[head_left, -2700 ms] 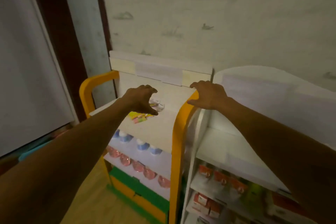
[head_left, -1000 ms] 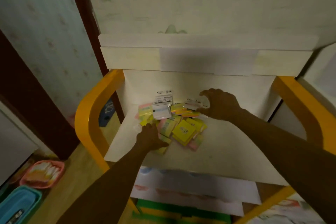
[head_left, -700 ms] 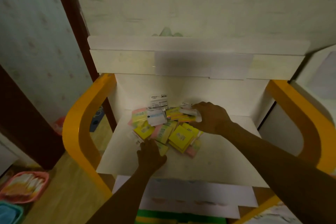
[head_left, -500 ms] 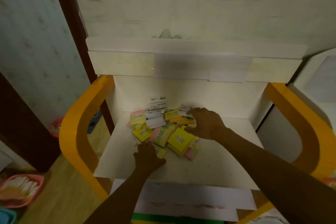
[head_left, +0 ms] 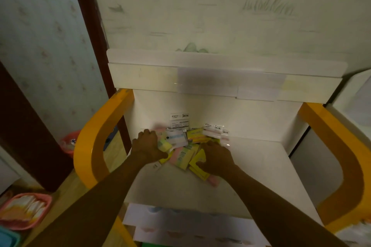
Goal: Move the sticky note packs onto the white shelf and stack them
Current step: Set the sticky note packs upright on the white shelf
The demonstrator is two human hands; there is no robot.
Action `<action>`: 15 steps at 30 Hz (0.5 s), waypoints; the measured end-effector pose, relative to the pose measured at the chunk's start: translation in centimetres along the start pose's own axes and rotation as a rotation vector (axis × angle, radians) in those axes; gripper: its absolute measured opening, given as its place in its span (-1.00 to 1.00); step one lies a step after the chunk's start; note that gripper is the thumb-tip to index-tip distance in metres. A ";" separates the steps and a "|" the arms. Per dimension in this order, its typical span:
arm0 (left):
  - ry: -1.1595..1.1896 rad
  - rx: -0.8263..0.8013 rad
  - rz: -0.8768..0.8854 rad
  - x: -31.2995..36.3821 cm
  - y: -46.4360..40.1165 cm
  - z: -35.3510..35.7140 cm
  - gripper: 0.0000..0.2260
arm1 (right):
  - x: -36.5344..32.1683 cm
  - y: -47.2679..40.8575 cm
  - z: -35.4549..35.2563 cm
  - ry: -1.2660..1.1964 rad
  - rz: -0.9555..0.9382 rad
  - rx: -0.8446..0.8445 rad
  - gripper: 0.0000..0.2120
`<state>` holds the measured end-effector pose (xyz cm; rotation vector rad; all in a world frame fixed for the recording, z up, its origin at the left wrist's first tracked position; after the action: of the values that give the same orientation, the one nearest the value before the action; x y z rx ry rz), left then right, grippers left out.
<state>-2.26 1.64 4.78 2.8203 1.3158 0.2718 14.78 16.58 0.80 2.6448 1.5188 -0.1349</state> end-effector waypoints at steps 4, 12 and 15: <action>0.000 0.031 0.023 -0.8 -0.2 -1.5 -0.32 | -0.9 -0.2 2.8 0.010 0.032 -0.026 -0.31; 0.015 0.045 0.081 -1.7 -0.2 -1.7 -0.36 | -2.3 -0.7 4.6 0.118 0.029 -0.052 -0.40; 0.020 0.054 0.104 -1.6 -0.2 -1.5 -0.37 | -2.2 -0.6 4.5 0.108 0.026 -0.066 -0.39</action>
<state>-3.67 0.52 5.99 2.9434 1.1997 0.2706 13.03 14.47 -3.42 2.6583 1.4918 0.0601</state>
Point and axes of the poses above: each hand's wrist, its own y-axis away from the middle knuckle, its own z-axis out of the palm, x = y × z, the point moved 3 cm from there along -y, towards the middle knuckle, and after that the axes turned 4 degrees about -z, right-handed, at the moved point
